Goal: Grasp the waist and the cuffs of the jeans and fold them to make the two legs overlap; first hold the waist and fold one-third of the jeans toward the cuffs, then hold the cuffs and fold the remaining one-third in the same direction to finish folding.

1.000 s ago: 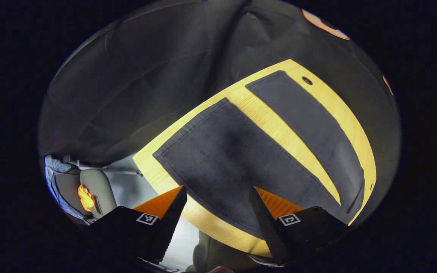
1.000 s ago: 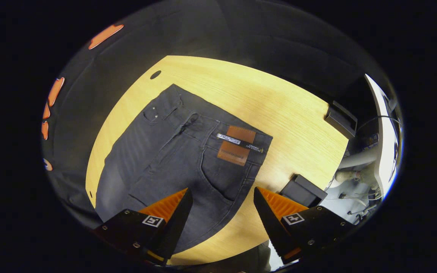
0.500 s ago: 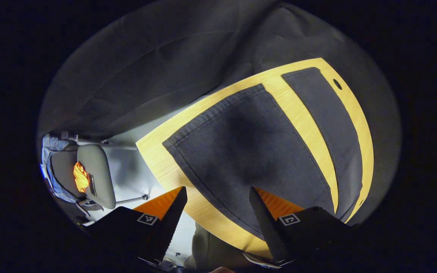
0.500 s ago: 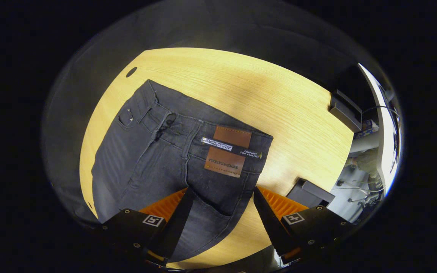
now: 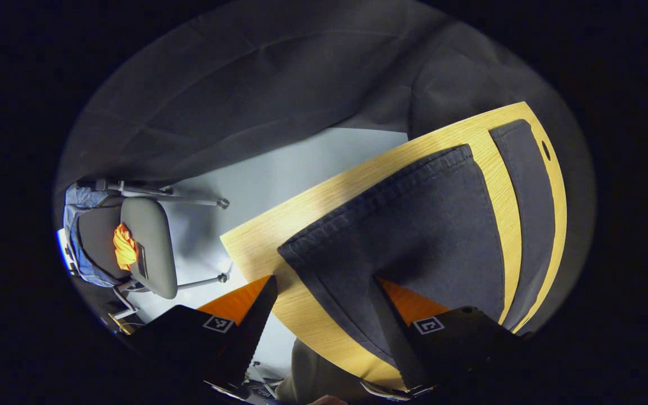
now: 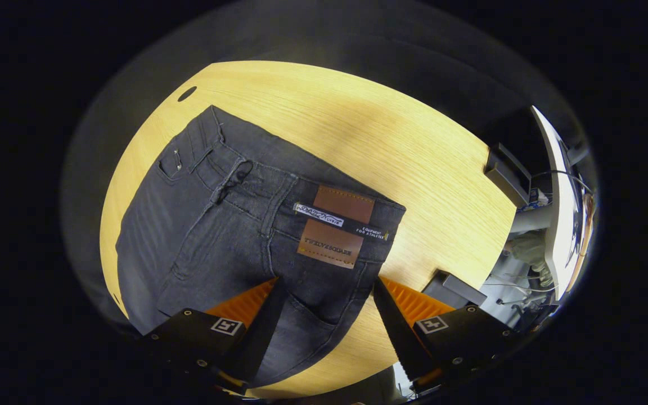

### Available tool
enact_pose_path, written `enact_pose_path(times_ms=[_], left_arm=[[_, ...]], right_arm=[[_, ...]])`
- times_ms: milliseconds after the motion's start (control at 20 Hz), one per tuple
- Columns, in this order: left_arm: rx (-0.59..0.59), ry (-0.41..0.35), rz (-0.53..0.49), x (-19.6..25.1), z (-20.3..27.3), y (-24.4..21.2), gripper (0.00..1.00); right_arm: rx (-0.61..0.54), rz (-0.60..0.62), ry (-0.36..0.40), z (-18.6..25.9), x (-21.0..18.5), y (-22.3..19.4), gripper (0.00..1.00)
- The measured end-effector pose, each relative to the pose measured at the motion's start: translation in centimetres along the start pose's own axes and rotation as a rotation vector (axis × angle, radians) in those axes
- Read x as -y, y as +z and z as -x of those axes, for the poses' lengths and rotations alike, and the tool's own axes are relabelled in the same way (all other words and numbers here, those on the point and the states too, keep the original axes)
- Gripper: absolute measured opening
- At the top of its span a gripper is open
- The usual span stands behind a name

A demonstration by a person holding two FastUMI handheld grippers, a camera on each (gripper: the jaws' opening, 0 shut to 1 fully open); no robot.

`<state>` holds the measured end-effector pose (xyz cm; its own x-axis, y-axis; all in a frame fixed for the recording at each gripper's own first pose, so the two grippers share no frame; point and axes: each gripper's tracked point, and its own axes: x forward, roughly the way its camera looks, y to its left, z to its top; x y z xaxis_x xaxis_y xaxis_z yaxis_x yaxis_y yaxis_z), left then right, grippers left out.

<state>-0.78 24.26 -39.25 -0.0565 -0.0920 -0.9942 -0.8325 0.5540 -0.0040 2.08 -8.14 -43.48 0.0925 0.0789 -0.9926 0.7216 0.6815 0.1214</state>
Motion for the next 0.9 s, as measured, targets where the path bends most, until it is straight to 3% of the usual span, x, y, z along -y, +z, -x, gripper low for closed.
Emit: enact_pose_path(times_ms=[150,400,650,700,850,900], left_arm=[[0.007,0.003,-0.023,0.1,-0.1,0.3,0.98],[-0.031,-0.002,-0.017,0.4,0.0,0.5,0.93],[-0.049,-0.003,0.043,0.7,0.1,0.5,0.93],[-0.041,-0.002,0.048,0.8,-0.2,0.4,0.85],[-0.033,-0.003,0.065,1.1,0.0,0.7,0.83],[-0.033,0.000,0.063,1.3,-0.2,0.6,0.77]], right_arm=[[0.003,-0.017,-0.035,-0.2,-0.4,0.0,0.97],[-0.023,-0.014,-0.029,-0.2,-0.4,0.1,0.95],[-0.061,-0.038,-0.015,-0.3,0.1,0.1,0.92],[-0.080,-0.069,-0.007,-0.2,0.3,0.3,0.88],[-0.143,-0.184,0.022,-0.3,0.8,0.6,0.71],[-0.150,-0.171,0.031,-0.2,0.9,0.7,0.69]])
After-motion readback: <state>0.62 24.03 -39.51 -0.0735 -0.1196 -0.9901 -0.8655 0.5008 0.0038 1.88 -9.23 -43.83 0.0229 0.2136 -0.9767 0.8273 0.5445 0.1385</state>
